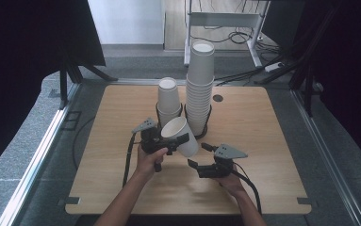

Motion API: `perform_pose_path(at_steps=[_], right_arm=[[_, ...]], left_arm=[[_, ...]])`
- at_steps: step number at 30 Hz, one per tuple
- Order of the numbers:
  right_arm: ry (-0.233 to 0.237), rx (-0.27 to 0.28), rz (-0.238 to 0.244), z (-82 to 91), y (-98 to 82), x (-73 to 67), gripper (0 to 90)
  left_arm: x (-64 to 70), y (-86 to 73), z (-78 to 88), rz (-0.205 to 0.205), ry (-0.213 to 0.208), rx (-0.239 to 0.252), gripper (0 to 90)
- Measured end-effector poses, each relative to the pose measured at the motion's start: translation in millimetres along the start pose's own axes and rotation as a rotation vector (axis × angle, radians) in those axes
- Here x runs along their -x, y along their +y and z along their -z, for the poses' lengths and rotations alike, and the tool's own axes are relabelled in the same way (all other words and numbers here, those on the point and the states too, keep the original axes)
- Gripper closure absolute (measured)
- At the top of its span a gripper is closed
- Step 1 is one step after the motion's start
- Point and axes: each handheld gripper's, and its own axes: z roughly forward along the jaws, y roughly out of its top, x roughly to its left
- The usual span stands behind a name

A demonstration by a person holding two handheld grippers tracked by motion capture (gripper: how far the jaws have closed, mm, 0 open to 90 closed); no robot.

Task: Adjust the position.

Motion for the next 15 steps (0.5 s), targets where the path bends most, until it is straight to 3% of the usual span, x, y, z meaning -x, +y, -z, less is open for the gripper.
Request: perform_pose_path(at_steps=[15], right_arm=[[0.004, -0.052, 0.011, -5.1, -6.7, -2.4, 13.5]], left_arm=[[-4.7, 3.3, 26.3, -0.071, 0.094, 0.024, 12.5]])
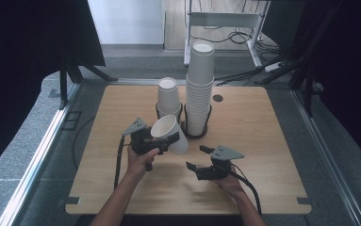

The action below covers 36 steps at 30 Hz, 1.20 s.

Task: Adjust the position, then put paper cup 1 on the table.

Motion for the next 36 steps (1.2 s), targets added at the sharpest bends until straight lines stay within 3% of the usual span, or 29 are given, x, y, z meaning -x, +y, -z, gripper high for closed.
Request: perform_pose_path(at_steps=[3, 6, 9, 24, 27, 29, 32, 33, 34, 36], right_arm=[[-0.008, -0.013, 0.002, 0.6, -1.6, 0.5, 13.5], [-0.011, -0.014, 0.004, 1.5, -1.5, 1.1, 13.6], [-0.017, -0.014, -0.002, 2.7, -2.1, 2.4, 13.6], [-0.033, -0.028, 0.002, 5.7, -6.5, 4.3, 13.9], [-0.038, -0.028, 0.004, 6.6, -6.1, 4.9, 13.9], [-0.042, -0.026, 0.003, 7.3, -5.8, 5.9, 13.9], [-0.048, -0.025, 0.001, 7.9, -5.9, 7.1, 13.9], [-0.051, -0.025, -0.002, 8.4, -6.3, 7.7, 13.9], [-0.052, -0.024, -0.002, 8.6, -6.4, 8.0, 13.9], [-0.054, -0.025, -0.001, 8.7, -6.5, 8.0, 14.0]], left_arm=[[-1.9, 0.5, 7.5, -0.033, 0.044, -0.001, 12.5], [-3.8, 0.0, 11.8, -0.040, 0.058, -0.001, 12.5], [-7.4, -2.8, 19.2, -0.067, 0.107, -0.007, 12.5], [-25.5, -14.1, 36.4, -0.116, 0.266, -0.036, 12.3], [-30.5, -16.0, 39.6, -0.136, 0.335, -0.047, 12.3], [-32.9, -16.8, 40.7, -0.140, 0.355, -0.056, 12.2], [-41.0, -19.5, 45.1, -0.125, 0.394, -0.066, 12.1], [-45.0, -21.6, 48.3, -0.127, 0.432, -0.073, 12.1], [-45.0, -21.6, 48.3, -0.127, 0.432, -0.073, 12.1], [-50.3, -25.1, 51.2, -0.134, 0.473, -0.089, 12.1]])
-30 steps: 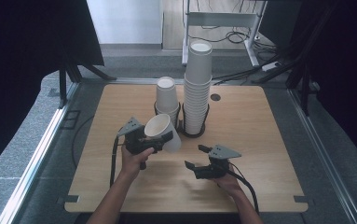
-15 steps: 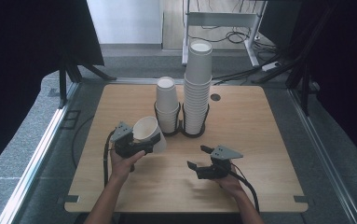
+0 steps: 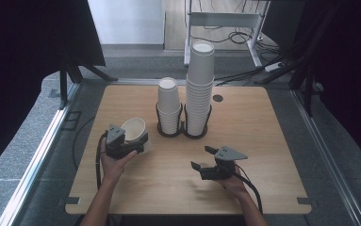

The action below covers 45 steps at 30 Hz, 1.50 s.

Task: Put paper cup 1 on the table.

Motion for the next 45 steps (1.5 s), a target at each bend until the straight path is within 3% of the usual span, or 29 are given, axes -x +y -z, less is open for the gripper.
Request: perform_pose_path(at_steps=[5, 7, 10, 12, 19, 26, 29, 30, 34, 38, 45], right_arm=[[-0.002, -0.004, 0.003, -0.5, -0.4, 0.2, 14.0], [-0.003, -0.009, 0.003, -0.5, -0.6, 0.5, 14.0], [-0.004, -0.009, 0.002, -0.7, -1.0, 0.6, 14.0], [-0.005, -0.011, 0.002, -0.8, -1.2, 0.6, 14.0], [-0.005, -0.016, 0.002, -1.4, -1.7, 0.2, 14.1], [-0.009, -0.021, 0.010, -2.7, -2.7, -0.8, 14.1], [-0.011, -0.022, 0.013, -2.5, -2.7, -1.0, 14.1], [-0.011, -0.021, 0.013, -2.2, -2.4, -0.9, 14.1], [-0.010, -0.020, 0.012, -1.9, -2.2, -1.2, 14.1], [-0.008, -0.019, 0.012, -1.4, -2.0, -1.5, 14.1], [-0.005, -0.018, 0.015, 0.0, -1.6, -1.2, 14.1]], left_arm=[[-4.7, -2.9, -1.0, 0.003, 0.026, -0.016, 12.0], [-6.7, -4.2, -2.1, -0.009, 0.060, -0.032, 12.0], [-8.2, -5.4, -3.0, -0.011, 0.079, -0.043, 11.9], [-9.2, -7.9, -4.7, -0.031, 0.127, -0.066, 11.8], [-11.9, -14.9, -12.8, -0.042, 0.176, -0.118, 11.3], [-10.0, -18.9, -16.8, -0.064, 0.182, -0.121, 10.6], [-8.3, -18.7, -17.5, -0.056, 0.176, -0.124, 7.9], [-7.8, -18.6, -17.4, -0.058, 0.166, -0.133, 0.0], [-5.7, -17.6, -16.1, -0.055, 0.186, -0.123, 0.0], [-3.9, -14.9, -7.6, -0.067, 0.215, -0.106, 0.0], [0.2, -7.8, 18.0, -0.049, 0.216, -0.066, 0.0]])
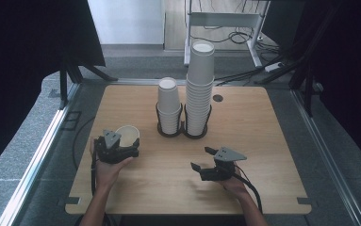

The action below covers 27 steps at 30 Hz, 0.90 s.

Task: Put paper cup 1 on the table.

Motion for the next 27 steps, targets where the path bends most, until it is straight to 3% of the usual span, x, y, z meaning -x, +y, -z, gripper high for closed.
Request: perform_pose_path(at_steps=[10, 14, 15, 16, 17, 18, 19, 21, 22, 27], right_arm=[[0.003, 0.006, -0.002, 0.1, 0.8, 0.5, 14.1], [0.001, 0.010, -0.007, 1.3, 1.4, 1.8, 14.1], [0.001, 0.012, -0.009, 1.6, 1.6, 2.1, 14.2], [-0.001, 0.014, -0.011, 2.0, 1.8, 2.2, 14.3], [-0.001, 0.015, -0.013, 2.4, 2.0, 2.2, 14.2], [-0.002, 0.017, -0.012, 2.6, 2.2, 2.3, 14.4], [0.001, 0.020, -0.014, 2.9, 2.5, 2.3, 14.7], [0.000, 0.028, -0.017, 3.7, 3.3, 2.4, 15.2], [-0.003, 0.033, -0.015, 4.1, 3.8, 2.6, 15.3], [-0.007, 0.045, -0.018, 5.9, 5.1, 3.0, 15.6]], left_arm=[[14.6, 11.0, 18.7, -0.056, -0.022, 0.056, 0.0], [22.8, 15.5, 24.7, -0.067, -0.122, 0.085, 0.0], [22.8, 15.5, 24.7, -0.067, -0.122, 0.085, 0.9], [26.8, 17.6, 26.9, -0.069, -0.161, 0.094, 1.5], [26.8, 17.6, 26.9, -0.069, -0.161, 0.094, 1.5], [31.2, 18.8, 27.6, -0.073, -0.200, 0.098, 2.1], [31.2, 18.8, 27.6, -0.073, -0.200, 0.098, 2.6], [37.1, 19.1, 25.7, -0.076, -0.257, 0.082, 3.2], [37.1, 19.1, 25.7, -0.076, -0.257, 0.082, 3.3], [44.8, 17.7, 21.2, -0.057, -0.348, 0.062, 5.5]])
